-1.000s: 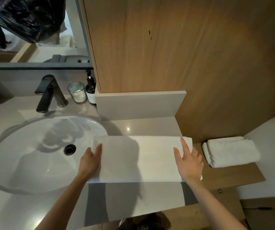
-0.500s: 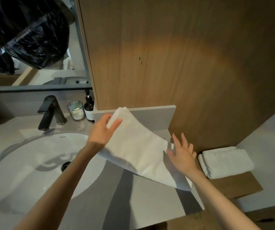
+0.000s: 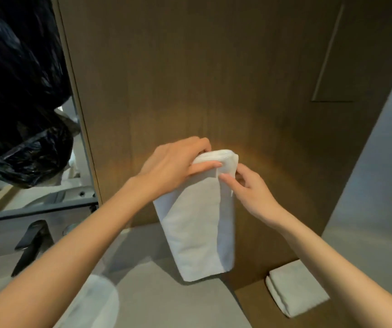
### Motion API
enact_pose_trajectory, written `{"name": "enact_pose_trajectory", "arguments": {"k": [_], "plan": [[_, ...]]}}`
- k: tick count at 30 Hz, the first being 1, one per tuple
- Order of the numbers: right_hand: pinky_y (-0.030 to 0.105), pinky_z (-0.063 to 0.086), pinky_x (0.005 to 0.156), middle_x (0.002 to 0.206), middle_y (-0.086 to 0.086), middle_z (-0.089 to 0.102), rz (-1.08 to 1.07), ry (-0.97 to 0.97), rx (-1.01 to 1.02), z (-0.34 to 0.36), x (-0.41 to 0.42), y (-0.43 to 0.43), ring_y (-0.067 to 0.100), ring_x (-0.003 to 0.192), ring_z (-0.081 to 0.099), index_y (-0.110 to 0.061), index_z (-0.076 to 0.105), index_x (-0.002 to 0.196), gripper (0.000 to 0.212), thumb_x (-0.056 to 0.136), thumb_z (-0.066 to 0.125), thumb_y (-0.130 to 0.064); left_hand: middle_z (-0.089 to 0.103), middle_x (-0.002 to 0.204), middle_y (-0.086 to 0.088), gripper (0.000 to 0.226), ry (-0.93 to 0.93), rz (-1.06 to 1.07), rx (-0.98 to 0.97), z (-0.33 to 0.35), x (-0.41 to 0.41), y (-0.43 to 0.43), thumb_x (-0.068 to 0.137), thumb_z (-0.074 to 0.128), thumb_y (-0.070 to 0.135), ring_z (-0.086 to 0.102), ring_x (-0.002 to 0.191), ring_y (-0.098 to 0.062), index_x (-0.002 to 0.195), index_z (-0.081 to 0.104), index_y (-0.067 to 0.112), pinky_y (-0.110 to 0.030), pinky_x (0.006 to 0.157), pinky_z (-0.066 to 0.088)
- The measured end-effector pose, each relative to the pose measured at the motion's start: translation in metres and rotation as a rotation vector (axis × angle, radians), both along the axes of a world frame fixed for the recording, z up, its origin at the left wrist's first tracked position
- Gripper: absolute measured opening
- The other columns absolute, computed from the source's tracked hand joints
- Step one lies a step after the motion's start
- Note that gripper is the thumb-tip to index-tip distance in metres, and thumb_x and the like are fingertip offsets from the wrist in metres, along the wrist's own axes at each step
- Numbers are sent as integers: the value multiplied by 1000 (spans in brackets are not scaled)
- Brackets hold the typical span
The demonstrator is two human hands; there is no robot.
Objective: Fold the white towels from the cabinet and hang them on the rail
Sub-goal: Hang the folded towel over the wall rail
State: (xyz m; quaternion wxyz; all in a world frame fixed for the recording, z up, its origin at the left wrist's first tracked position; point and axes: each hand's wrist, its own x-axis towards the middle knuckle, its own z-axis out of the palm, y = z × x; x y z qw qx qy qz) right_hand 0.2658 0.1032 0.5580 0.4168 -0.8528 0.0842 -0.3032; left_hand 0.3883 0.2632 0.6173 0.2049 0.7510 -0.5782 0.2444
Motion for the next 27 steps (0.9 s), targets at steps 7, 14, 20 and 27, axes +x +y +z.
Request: {"name": "enact_pose_trajectory", "arguments": {"k": [7, 14, 20, 27], "plan": [[40, 59, 74, 96, -7, 68, -81, -238, 32, 79, -42, -20, 14, 88, 65, -22, 65, 107, 25, 94, 56, -41, 62, 93, 2, 48, -379, 103, -354, 78, -36, -32, 89, 44, 65, 59, 81, -19, 98, 70, 24, -31, 72, 31], [10, 47, 60, 93, -10, 65, -168, -374, 6, 164, -107, -56, 4, 81, 63, -25, 61, 98, 17, 96, 53, -41, 32, 144, 6, 99, 588, 9, -655, 110, -98, -63, 67, 69, 68, 34, 125, -7, 147, 20, 36, -32, 103, 32], [22, 40, 56, 73, -3, 53, -188, -462, -72, 216, -168, -89, 9, 64, 49, -14, 58, 84, 24, 98, 53, -33, 69, 111, 7, 71, 949, -276, -494, 135, -149, -89, 65, 64, 67, 67, 98, -10, 119, 60, 21, -24, 76, 57], [12, 36, 50, 67, -9, 50, -200, -570, -153, 289, -211, -112, 0, 56, 46, -20, 59, 81, 21, 98, 54, -30, 68, 112, 7, 52, 786, -333, -591, 211, -193, -109, 82, 66, 50, 66, 96, -7, 124, 57, 20, -14, 62, 50]]}}
